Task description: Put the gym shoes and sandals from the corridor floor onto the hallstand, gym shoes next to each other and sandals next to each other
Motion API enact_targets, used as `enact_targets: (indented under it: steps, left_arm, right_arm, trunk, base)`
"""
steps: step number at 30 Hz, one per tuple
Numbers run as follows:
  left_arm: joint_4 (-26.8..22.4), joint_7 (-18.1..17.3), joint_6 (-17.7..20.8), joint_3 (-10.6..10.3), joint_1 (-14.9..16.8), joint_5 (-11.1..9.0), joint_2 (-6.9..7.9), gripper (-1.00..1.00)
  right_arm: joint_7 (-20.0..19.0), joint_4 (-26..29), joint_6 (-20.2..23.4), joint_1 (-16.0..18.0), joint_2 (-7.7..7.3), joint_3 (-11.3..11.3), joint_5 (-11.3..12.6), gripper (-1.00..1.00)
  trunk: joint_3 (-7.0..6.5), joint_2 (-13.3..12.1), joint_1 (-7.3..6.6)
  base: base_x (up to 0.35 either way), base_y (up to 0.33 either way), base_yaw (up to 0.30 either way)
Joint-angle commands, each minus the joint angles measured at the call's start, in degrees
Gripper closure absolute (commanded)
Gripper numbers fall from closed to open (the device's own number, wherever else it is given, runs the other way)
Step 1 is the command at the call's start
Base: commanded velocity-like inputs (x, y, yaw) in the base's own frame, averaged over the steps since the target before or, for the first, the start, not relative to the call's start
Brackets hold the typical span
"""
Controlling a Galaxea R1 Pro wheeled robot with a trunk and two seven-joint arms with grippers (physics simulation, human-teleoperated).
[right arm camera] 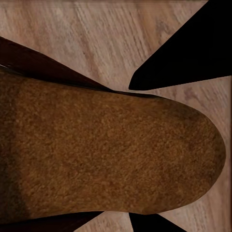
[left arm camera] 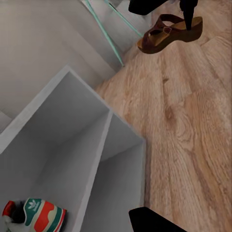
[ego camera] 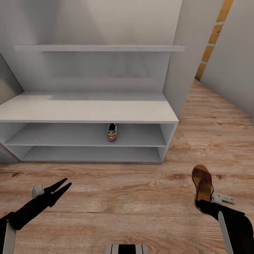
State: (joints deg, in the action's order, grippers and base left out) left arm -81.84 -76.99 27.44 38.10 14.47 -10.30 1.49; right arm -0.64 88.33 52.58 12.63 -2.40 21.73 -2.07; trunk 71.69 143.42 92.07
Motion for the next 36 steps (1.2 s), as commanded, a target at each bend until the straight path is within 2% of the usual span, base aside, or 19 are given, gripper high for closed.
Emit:
enact_targets:
  steps: [1, 20, 30, 36]
  left_arm:
    - [0.01, -0.19, 0.60, 0.04, 0.03, -0.07, 0.00, -1.00]
    - [0.02, 0.09, 0.60, 0.04, 0.03, 0.04, 0.00, -1.00]
    - [0.02, 0.26, 0.60, -0.04, 0.03, 0.33, 0.00, -1.00]
    - [0.02, 0.23, 0.60, -0.04, 0.03, 0.43, 0.00, -1.00]
  right_arm:
    - [0.03, 0.24, 0.29, -0.30, 0.07, -0.08, -0.06, 1.00]
    - [0.11, 0.09, -0.11, -0.56, 0.21, -0.36, -0.11, 1.00]
    - [0.12, 0.06, -0.11, -0.52, 0.29, -0.47, -0.13, 1.00]
    - [0.12, 0.03, -0.11, -0.55, 0.26, -0.46, -0.13, 1.00]
  trunk:
    - [0.04, 0.02, -0.01]
    - [0.04, 0.02, -0.01]
    - [0.04, 0.02, -0.01]
    - [0.04, 0.02, -0.01]
  base:
    - [0.000, 0.000, 0.000]
    - [0.000, 0.007, 0.000]
    - [0.000, 0.279, 0.000]
    - [-0.180, 0.274, 0.000]
